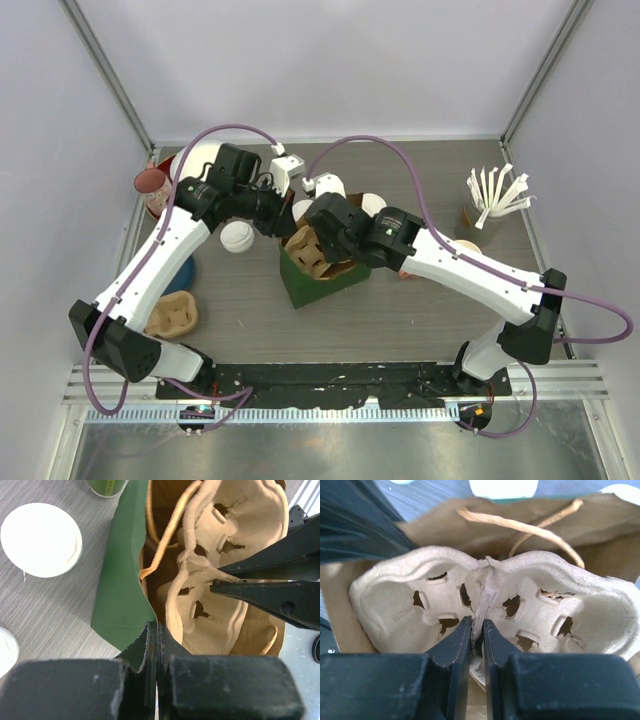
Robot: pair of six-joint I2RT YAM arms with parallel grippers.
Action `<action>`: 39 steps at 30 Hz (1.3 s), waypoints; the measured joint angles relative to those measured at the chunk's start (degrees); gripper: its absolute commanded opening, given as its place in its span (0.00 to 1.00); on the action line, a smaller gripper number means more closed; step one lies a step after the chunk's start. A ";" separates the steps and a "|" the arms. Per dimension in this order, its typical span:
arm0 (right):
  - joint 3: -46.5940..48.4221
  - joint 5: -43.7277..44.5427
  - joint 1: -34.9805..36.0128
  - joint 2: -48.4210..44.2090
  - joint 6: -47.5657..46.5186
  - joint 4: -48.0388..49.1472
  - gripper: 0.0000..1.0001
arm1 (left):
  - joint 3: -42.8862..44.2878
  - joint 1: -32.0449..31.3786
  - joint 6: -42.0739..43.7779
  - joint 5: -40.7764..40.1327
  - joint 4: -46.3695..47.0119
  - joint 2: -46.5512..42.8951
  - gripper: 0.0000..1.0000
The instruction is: Pack the takeout coffee
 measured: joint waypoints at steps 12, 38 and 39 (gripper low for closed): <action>9.94 -1.29 0.85 6.03 -11.13 -4.90 0.01 | 1.53 0.46 4.02 3.45 -2.51 2.03 0.00; 4.26 -16.31 -0.39 1.86 -15.04 -7.96 0.01 | 6.64 1.40 9.16 7.26 -14.32 4.28 0.00; 2.58 -16.31 -0.33 0.68 -14.21 -8.70 0.01 | 6.64 1.27 9.20 7.28 -14.12 4.17 0.00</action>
